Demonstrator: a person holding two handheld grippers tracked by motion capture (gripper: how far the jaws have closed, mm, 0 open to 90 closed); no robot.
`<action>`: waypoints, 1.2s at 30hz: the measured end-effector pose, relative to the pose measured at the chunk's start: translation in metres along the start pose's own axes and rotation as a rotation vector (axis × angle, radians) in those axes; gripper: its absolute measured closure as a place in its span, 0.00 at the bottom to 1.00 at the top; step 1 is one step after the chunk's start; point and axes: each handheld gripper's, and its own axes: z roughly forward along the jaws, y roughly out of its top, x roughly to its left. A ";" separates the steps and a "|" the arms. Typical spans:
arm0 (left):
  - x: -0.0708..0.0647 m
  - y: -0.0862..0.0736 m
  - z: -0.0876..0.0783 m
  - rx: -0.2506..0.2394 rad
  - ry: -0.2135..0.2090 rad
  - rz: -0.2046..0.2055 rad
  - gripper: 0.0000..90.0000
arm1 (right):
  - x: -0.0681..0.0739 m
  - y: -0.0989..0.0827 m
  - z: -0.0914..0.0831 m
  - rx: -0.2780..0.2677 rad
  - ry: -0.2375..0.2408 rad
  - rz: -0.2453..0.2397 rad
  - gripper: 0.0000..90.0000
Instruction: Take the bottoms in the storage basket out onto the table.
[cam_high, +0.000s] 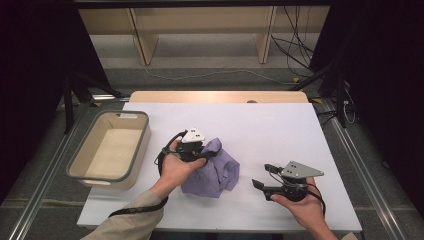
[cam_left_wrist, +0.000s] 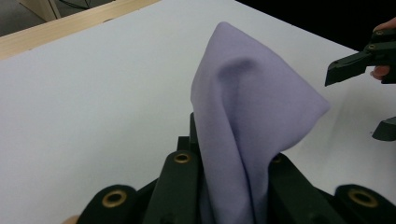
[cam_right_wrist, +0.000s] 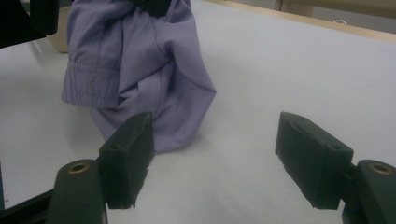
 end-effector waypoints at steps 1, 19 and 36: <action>0.000 0.000 0.001 0.003 0.003 0.003 0.92 | 0.000 0.000 0.000 0.000 -0.001 -0.001 0.33; 0.003 -0.001 0.022 0.026 0.023 0.019 0.91 | 0.000 0.000 -0.001 0.001 -0.007 -0.009 0.33; 0.007 -0.011 0.037 0.047 0.050 0.030 0.90 | -0.001 0.000 -0.002 0.003 -0.007 -0.014 0.32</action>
